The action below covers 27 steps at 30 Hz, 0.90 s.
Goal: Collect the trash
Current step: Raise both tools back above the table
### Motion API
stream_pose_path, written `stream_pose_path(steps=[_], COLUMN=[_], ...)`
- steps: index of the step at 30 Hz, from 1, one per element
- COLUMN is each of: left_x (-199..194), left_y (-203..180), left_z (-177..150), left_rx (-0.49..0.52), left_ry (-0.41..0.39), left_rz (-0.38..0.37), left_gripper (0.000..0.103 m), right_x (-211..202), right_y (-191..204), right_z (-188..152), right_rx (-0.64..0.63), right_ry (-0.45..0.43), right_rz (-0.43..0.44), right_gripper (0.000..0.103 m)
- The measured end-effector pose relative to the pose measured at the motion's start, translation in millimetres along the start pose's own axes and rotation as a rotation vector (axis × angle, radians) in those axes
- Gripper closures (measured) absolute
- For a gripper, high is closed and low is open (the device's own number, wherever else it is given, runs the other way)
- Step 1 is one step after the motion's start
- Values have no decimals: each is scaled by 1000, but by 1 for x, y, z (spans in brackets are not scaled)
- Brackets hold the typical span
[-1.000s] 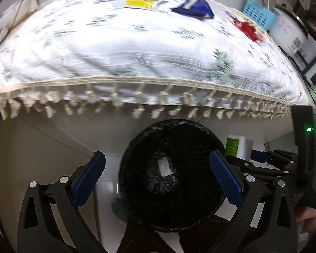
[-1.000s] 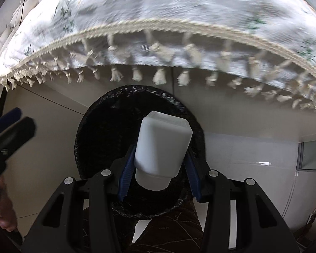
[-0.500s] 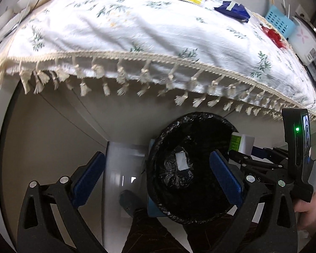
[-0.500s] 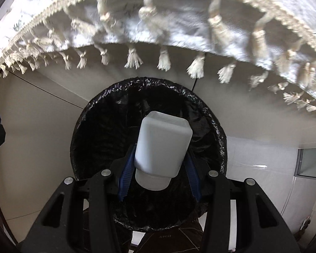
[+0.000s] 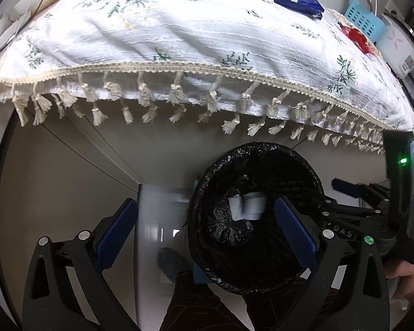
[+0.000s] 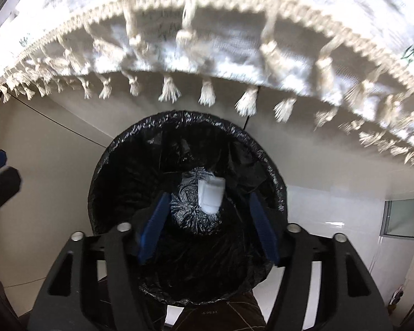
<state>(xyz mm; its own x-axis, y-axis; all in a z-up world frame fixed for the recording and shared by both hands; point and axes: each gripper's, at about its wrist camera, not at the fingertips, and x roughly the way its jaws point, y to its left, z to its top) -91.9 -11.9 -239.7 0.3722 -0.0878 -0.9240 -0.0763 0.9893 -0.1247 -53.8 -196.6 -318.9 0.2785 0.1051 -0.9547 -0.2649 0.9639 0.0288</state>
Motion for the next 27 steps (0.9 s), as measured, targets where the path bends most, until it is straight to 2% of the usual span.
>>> stream_pose_path(steps=[8,11,27], left_x=[-5,-15,-87], left_y=[-10,-11,-26], left_z=[8,17,61], left_rx=[1,-2,9], left_ry=[-4,-17,-82], left_rz=[-23,-26,-59], left_gripper=[6,6,6], right_x=[-41,-60,-161], right_y=[-14,-19,-53], right_z=[8,12,41], right_rx=[5,5,83], right_ry=[-65,-96,-235], right_rz=[-11,-40,-53], right_gripper=[18,13,9])
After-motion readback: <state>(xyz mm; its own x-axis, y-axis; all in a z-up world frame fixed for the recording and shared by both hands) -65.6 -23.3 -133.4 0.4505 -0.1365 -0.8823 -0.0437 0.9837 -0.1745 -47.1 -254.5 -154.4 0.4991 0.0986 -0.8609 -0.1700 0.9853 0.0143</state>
